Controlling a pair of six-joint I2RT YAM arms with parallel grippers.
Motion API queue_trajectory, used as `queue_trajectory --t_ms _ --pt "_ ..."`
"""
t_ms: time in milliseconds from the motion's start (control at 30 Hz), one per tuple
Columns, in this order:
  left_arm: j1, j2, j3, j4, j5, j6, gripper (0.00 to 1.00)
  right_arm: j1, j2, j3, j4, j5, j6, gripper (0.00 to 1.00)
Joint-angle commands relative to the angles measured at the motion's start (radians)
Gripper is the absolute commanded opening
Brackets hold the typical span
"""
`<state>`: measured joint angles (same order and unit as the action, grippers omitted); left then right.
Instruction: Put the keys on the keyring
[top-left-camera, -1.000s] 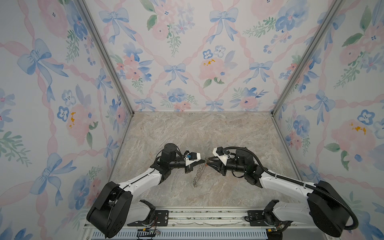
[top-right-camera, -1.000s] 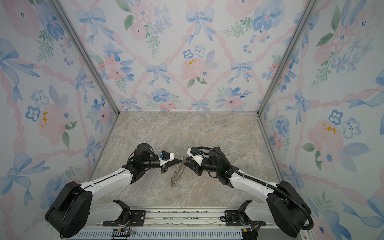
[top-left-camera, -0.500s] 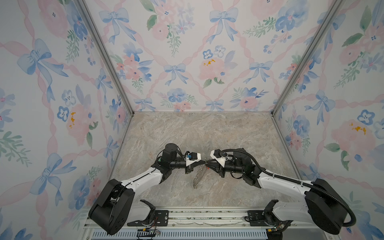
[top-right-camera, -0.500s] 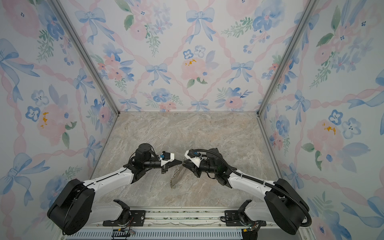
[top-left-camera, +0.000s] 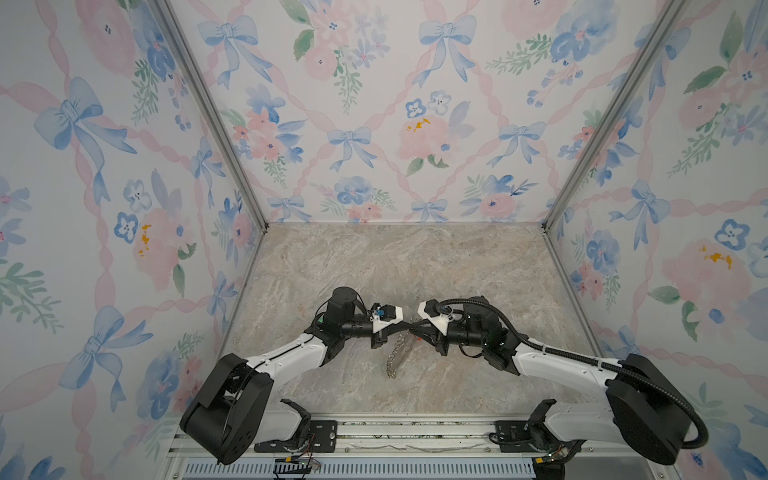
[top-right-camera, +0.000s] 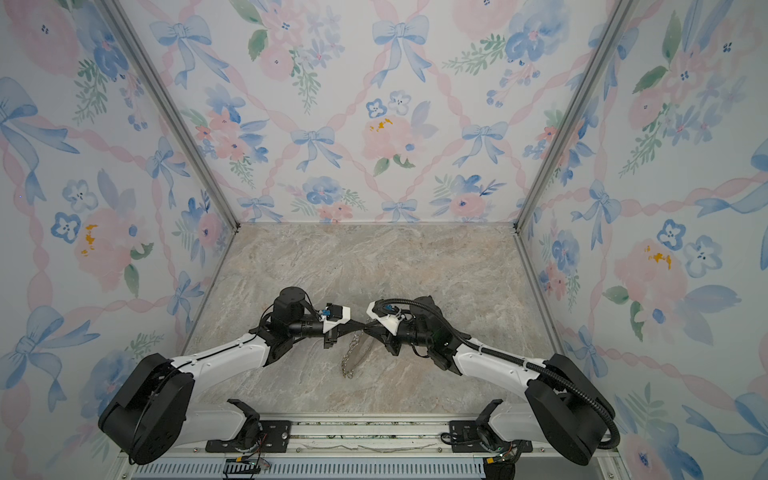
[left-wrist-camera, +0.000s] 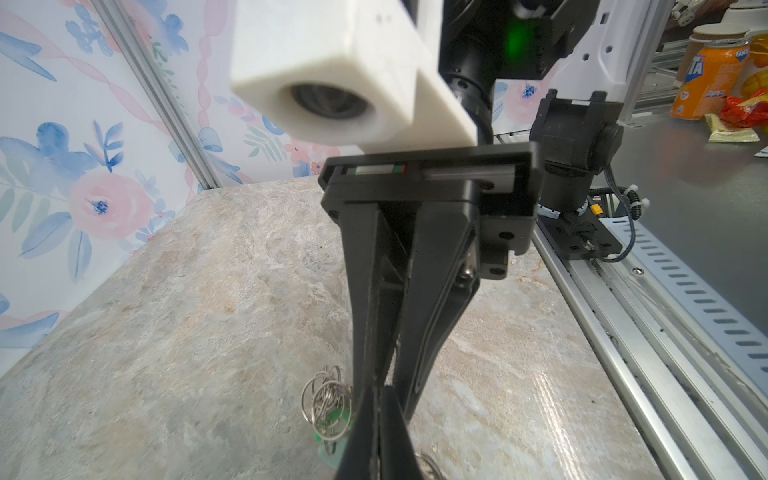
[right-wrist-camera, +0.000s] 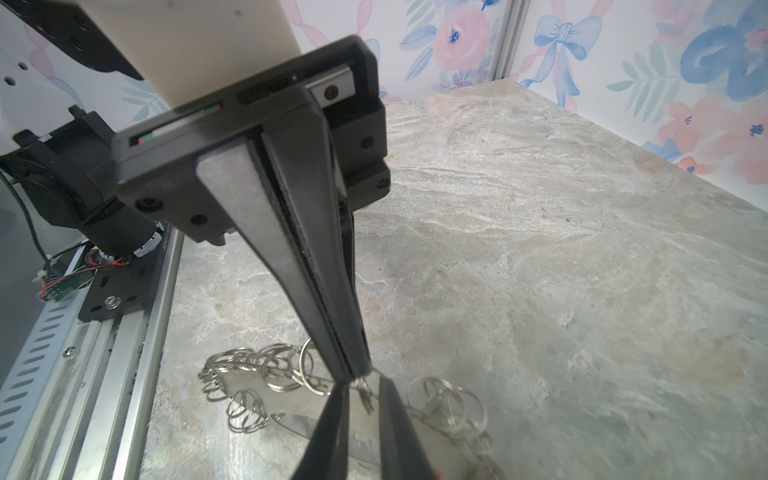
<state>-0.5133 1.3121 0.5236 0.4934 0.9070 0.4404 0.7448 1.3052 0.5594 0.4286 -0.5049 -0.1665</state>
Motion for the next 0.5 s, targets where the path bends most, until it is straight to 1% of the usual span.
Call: queue_trajectory --t_ms 0,100,300,433,467 --pt "-0.008 0.004 0.019 0.035 0.036 -0.022 0.0 0.014 0.008 0.033 -0.001 -0.014 -0.016 0.15" --pt "-0.01 0.004 0.017 0.034 0.037 -0.021 0.0 0.016 0.005 0.036 -0.01 -0.011 -0.022 0.12" --pt "-0.008 0.0 0.014 0.034 0.027 -0.022 0.0 0.021 -0.01 0.039 -0.028 0.008 -0.034 0.01" --pt "0.011 -0.006 0.015 0.033 0.013 -0.04 0.0 0.012 -0.032 0.025 -0.018 0.021 -0.032 0.0" --pt "0.017 -0.007 0.016 0.035 0.011 -0.047 0.02 0.009 -0.034 0.022 -0.013 0.02 -0.028 0.0"
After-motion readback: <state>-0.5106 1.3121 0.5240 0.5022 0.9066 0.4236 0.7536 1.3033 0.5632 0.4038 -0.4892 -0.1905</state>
